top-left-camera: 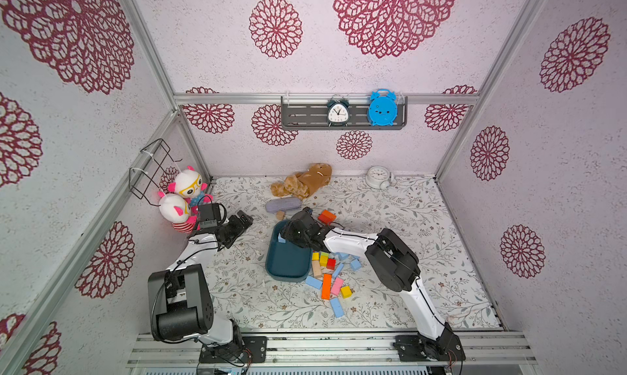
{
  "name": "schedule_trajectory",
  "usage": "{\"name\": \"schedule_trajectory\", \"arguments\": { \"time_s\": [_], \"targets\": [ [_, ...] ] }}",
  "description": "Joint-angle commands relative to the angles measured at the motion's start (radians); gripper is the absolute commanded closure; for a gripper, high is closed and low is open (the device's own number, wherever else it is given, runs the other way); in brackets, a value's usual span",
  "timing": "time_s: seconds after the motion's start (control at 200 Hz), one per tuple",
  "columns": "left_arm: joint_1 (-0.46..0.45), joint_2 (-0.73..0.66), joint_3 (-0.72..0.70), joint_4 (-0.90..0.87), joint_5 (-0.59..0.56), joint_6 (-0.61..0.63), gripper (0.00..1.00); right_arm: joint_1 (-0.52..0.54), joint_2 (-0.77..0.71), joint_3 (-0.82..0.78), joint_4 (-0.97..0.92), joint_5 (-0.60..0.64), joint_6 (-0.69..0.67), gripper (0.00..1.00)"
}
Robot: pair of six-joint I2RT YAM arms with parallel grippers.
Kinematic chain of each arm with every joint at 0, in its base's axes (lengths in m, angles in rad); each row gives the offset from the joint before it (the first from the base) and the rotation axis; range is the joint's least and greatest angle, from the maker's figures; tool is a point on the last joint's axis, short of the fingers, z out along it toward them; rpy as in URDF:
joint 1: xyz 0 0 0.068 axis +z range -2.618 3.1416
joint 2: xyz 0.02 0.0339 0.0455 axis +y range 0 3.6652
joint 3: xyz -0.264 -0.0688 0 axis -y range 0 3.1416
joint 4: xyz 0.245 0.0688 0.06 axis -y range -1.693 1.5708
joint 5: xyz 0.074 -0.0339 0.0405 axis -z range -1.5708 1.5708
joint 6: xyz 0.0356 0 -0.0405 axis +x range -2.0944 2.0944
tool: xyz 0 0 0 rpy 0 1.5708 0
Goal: Pick out the blue building blocks
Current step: Place the building block in the storage box, then adjust the storage box at the center of the board.
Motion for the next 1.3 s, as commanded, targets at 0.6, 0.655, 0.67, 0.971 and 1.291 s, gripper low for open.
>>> {"name": "schedule_trajectory", "arguments": {
  "time_s": [0.6, 0.655, 0.67, 0.971, 1.291],
  "targets": [
    [-0.151, 0.026, -0.054, 0.112, 0.126, -0.044, 0.03, -0.095, -0.777, -0.713, 0.044, 0.176, -0.049, 0.31],
    [-0.153, 0.025, -0.047, 0.095, 0.125, -0.039, 0.03, -0.110, -0.797, -0.741, 0.036, 0.170, -0.050, 0.29],
    [-0.153, 0.024, -0.045, 0.089, 0.125, -0.037, 0.03, -0.113, -0.802, -0.746, 0.030, 0.171, -0.053, 0.29],
    [-0.131, 0.088, 0.032, -0.096, 0.322, -0.030, 0.00, -0.143, -0.750, -0.764, 0.095, 0.056, -0.068, 0.22],
    [-0.133, 0.058, -0.043, -0.115, 0.410, -0.070, 0.01, -0.126, -0.599, -0.702, 0.194, -0.038, -0.065, 0.21]
  ]
}}
